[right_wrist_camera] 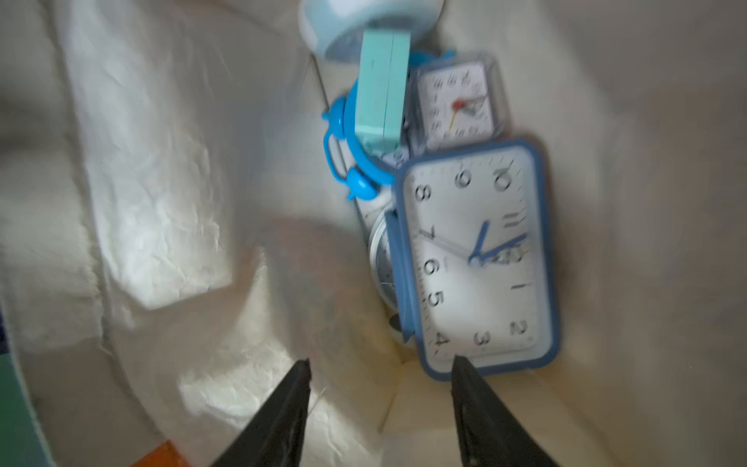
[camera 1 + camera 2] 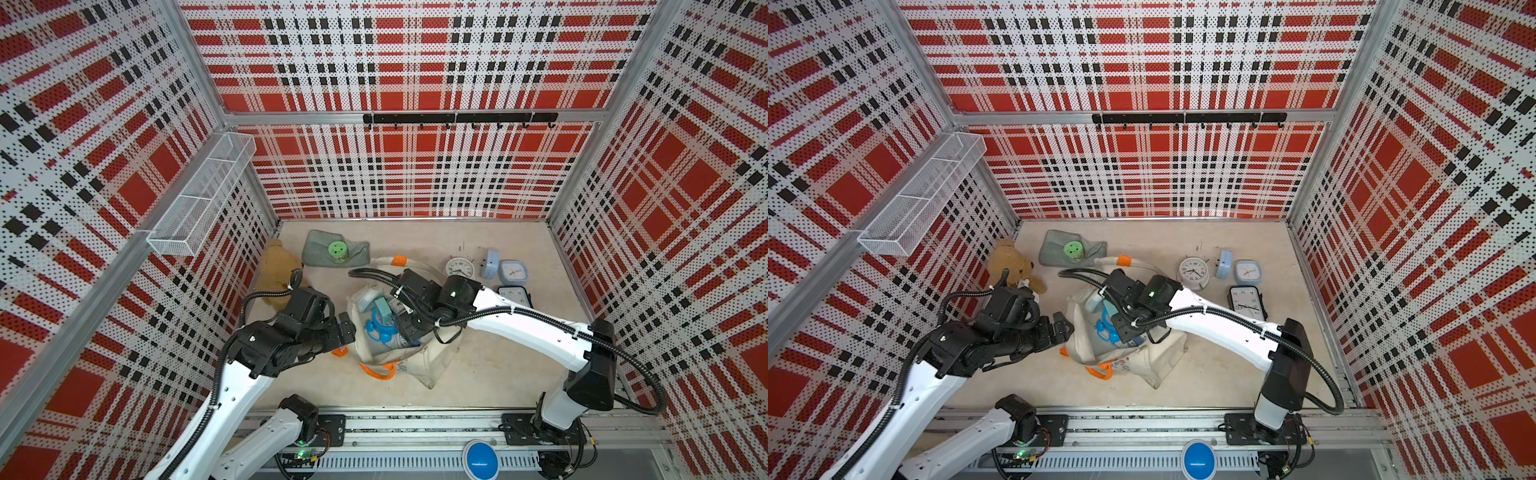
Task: Take the alarm clock out of the canvas bag
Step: Adjust the canvas bag at the center of the board.
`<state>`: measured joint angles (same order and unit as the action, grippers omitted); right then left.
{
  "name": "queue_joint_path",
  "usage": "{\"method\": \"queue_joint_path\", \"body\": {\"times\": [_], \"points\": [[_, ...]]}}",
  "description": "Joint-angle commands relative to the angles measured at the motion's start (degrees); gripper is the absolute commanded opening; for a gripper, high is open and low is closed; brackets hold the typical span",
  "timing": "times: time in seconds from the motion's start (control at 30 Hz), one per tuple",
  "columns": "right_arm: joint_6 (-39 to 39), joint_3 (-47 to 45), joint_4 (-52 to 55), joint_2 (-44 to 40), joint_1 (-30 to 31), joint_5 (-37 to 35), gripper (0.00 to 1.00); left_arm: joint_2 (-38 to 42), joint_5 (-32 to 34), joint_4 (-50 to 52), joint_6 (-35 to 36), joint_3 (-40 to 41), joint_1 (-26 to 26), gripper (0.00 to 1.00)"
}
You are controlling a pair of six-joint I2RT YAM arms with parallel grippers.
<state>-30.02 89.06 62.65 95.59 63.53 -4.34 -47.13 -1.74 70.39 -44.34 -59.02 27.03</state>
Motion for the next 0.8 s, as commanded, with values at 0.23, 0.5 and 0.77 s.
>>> {"method": "queue_joint_path", "body": {"times": [0.23,0.5,0.77], "points": [[-15.02,-15.04,-2.29,-2.26,4.91,7.46,0.65,0.29,-2.16,-4.89,-3.04,5.37,0.69,0.98],[-15.05,-15.14,-4.13,1.9,5.29,4.08,0.81,-0.12,0.48,-9.29,-9.89,10.69,9.69,0.86],[-11.64,-9.55,-1.98,3.73,4.9,-0.2,0.96,-1.17,2.76,-10.86,-13.57,14.71,13.98,0.68]]}}
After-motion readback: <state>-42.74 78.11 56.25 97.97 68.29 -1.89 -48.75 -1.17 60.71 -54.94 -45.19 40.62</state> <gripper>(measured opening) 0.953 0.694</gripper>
